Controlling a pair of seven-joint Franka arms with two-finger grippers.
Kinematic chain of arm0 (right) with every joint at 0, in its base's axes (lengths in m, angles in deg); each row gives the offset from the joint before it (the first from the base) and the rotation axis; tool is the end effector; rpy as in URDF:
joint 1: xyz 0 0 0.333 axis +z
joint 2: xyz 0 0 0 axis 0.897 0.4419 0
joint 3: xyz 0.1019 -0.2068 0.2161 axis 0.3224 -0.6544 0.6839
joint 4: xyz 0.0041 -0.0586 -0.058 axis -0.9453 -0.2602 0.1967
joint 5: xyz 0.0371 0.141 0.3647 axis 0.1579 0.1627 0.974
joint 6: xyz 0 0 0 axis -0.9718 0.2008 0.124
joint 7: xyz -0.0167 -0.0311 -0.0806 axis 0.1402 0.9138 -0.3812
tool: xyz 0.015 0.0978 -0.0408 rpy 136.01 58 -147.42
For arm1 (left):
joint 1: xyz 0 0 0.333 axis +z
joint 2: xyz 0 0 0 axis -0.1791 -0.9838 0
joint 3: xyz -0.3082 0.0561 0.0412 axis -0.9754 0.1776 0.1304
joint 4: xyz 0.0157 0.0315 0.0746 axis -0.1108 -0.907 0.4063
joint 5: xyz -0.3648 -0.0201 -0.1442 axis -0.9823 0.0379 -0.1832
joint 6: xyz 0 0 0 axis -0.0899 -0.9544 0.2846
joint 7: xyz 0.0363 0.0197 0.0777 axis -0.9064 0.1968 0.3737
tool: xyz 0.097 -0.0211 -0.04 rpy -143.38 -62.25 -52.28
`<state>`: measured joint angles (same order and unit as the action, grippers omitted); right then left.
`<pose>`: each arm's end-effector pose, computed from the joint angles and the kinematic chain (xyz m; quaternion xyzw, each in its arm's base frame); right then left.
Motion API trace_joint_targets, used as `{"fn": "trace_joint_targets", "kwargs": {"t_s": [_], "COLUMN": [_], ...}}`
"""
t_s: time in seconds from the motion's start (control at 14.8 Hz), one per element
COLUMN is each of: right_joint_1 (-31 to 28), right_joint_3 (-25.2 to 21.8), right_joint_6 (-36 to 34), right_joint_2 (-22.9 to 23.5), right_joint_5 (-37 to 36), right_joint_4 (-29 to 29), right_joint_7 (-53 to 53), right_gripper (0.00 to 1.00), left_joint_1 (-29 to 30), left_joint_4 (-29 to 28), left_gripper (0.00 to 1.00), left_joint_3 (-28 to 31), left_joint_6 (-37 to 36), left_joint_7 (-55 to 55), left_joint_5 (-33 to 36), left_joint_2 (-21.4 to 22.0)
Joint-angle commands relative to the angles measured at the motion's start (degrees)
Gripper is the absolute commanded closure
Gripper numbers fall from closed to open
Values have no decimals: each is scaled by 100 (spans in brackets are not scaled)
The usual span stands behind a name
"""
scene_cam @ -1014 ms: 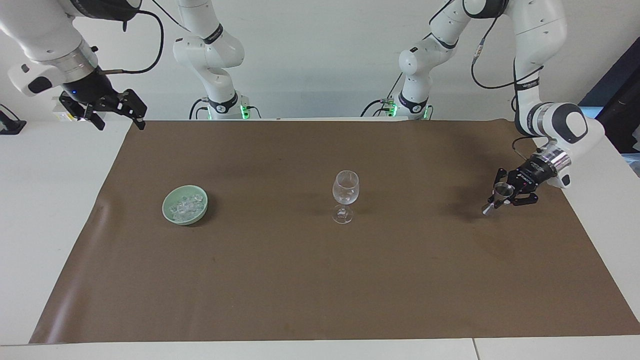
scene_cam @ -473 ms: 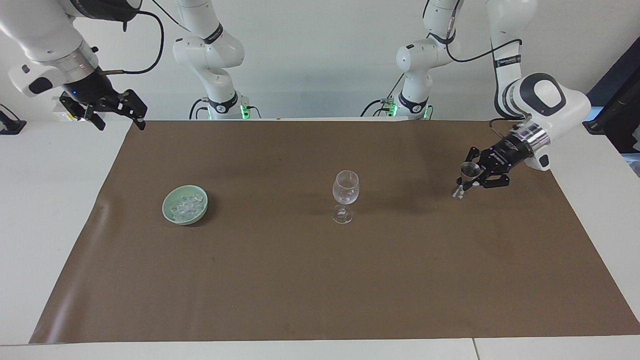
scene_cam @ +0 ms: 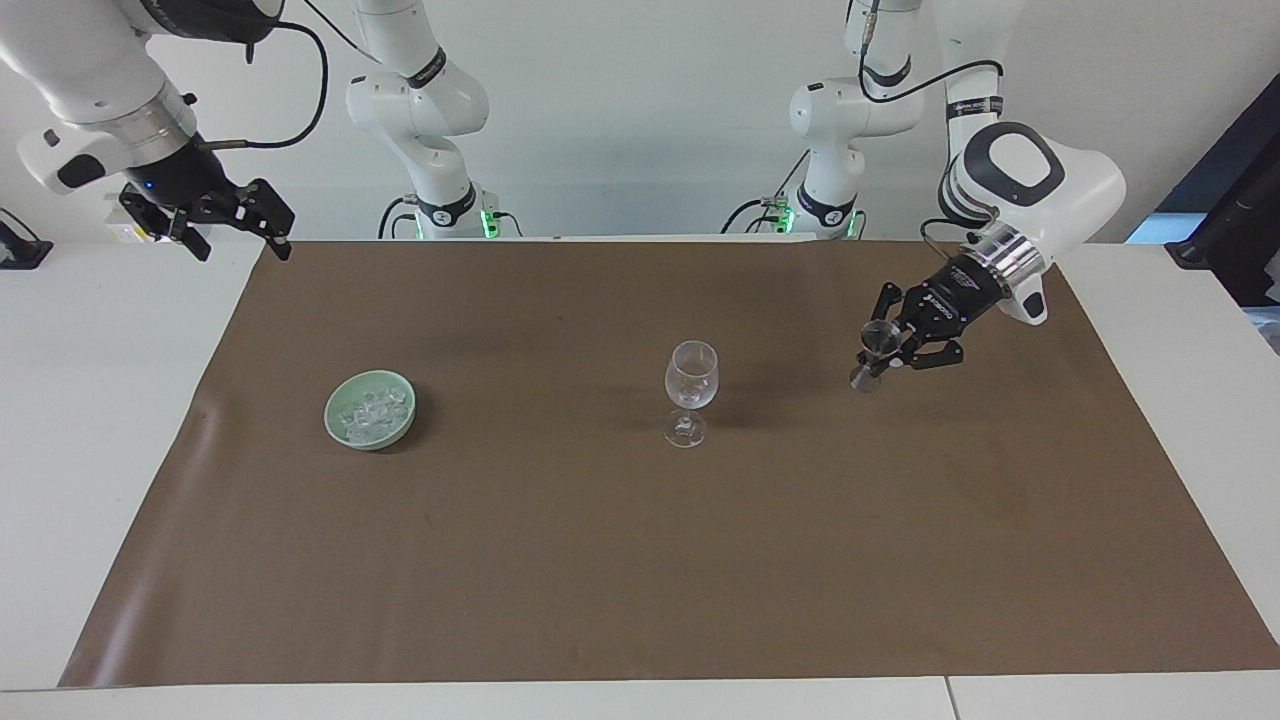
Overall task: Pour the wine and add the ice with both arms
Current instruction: 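Lift the jigger with the left gripper and carry it toward the glass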
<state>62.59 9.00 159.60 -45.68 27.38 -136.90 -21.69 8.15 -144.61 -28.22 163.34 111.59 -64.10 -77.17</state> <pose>0.5401 -0.0726 0.6448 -0.9991 0.0161 0.0389 0.0065 0.5358 -0.0846 0.4634 0.4723 0.7358 -0.2633 0.4078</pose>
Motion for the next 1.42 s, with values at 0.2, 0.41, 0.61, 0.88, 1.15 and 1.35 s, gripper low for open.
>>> {"fn": "trace_joint_targets", "kwargs": {"t_s": [0.2, 0.41, 0.61, 0.88, 1.15, 1.35], "right_joint_1": [-14, -14, -23, -14, -14, -14], "right_joint_3": [31, 31, 31, 31, 31, 31], "right_joint_6": [83, 83, 83, 92, 92, 83], "right_joint_2": [-99, -99, -99, -99, -99, -99], "right_joint_5": [-35, -35, -35, -35, -35, -35], "right_joint_4": [-142, -142, -142, -142, -142, -142], "right_joint_7": [75, 84, 84, 75, 75, 75], "right_gripper": [0, 0, 0, 0, 0, 0], "left_joint_1": [-749, -1083, -1268, -1409, -1559, -1742], "left_joint_4": [-137, -76, -41, 64, 91, 91], "left_gripper": [100, 100, 100, 100, 100, 100], "left_joint_3": [17, -28, -28, -54, -80, -133], "left_joint_6": [675, 1115, 1177, 1177, 1265, 1562], "left_joint_7": [500, 571, 527, 509, 518, 518], "left_joint_5": [-136, -110, 135, 899, 1436, 1666], "left_joint_2": [222, 152, 125, 38, -24, -59]}}
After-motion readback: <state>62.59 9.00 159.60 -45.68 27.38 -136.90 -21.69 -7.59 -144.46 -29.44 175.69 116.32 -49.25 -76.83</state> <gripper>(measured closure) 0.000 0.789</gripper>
